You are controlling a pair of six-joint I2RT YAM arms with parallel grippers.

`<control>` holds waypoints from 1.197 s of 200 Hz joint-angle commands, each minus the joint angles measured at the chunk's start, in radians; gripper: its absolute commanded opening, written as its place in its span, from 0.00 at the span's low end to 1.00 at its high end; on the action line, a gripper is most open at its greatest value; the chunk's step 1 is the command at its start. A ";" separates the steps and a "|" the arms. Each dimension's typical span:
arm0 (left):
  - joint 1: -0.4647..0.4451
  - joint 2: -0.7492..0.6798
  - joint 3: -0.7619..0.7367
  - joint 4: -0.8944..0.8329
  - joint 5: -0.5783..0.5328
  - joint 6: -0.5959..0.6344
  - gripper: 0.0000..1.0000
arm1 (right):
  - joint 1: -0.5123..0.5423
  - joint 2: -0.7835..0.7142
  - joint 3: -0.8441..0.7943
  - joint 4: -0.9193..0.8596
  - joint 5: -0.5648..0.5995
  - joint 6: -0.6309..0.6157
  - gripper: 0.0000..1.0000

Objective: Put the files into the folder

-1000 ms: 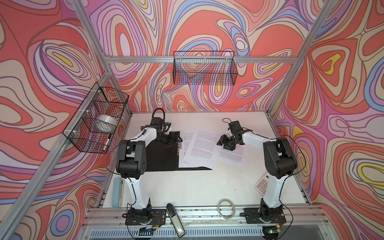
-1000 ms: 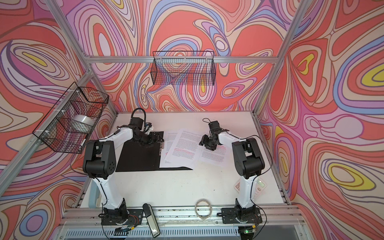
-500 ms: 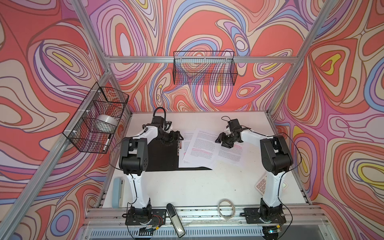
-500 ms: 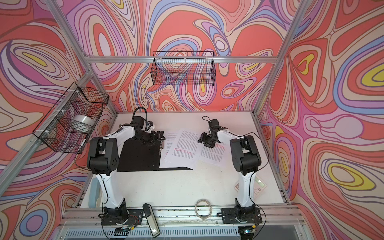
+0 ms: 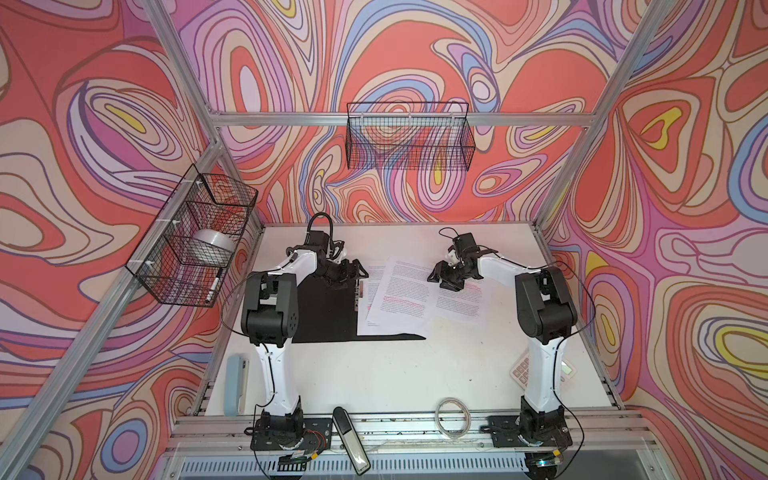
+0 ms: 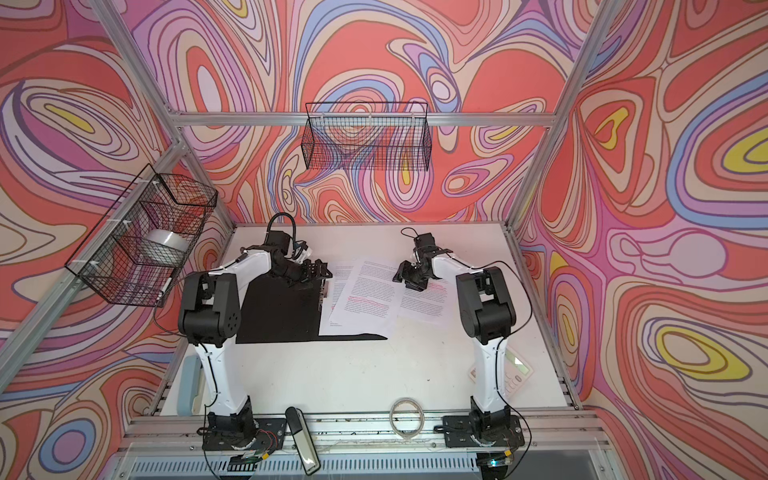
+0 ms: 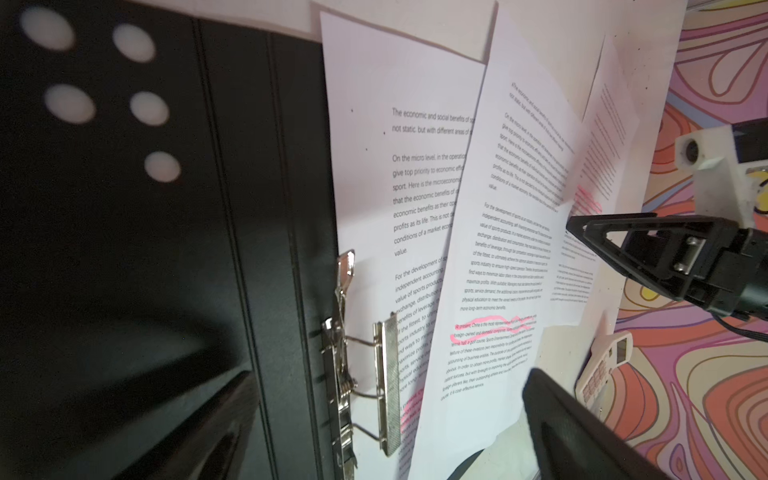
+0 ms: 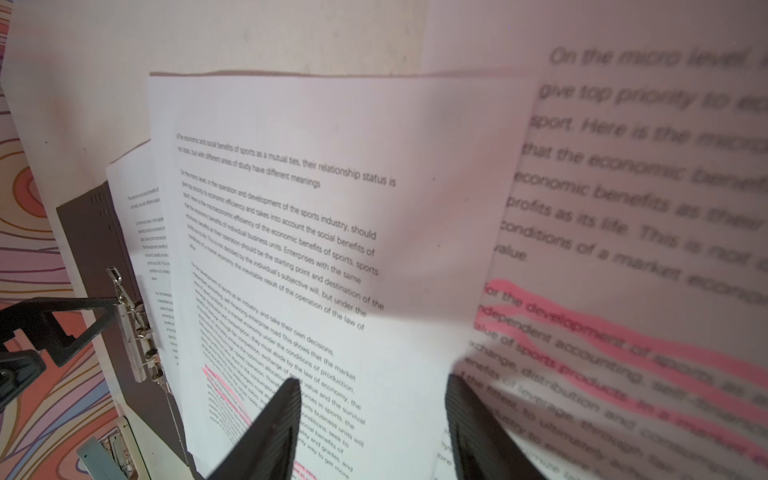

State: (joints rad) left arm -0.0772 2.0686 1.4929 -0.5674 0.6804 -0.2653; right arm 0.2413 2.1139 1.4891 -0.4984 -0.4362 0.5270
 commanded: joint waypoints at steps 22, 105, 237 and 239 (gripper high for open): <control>0.002 0.037 0.036 -0.022 0.021 0.018 1.00 | -0.006 0.049 0.057 -0.040 -0.034 -0.042 0.59; 0.002 0.062 0.069 -0.023 0.045 0.023 1.00 | -0.007 0.108 0.145 -0.089 -0.079 -0.081 0.59; 0.007 -0.053 0.111 -0.055 -0.050 0.099 1.00 | 0.010 -0.184 0.094 -0.247 0.398 -0.058 0.66; 0.007 -0.058 0.112 -0.055 -0.052 0.101 1.00 | 0.010 -0.189 0.094 -0.262 0.408 -0.058 0.66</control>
State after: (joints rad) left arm -0.0769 2.1181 1.5764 -0.5938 0.6758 -0.2169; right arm 0.2562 2.0785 1.6054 -0.6544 -0.2817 0.4442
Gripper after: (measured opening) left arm 0.998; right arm 0.646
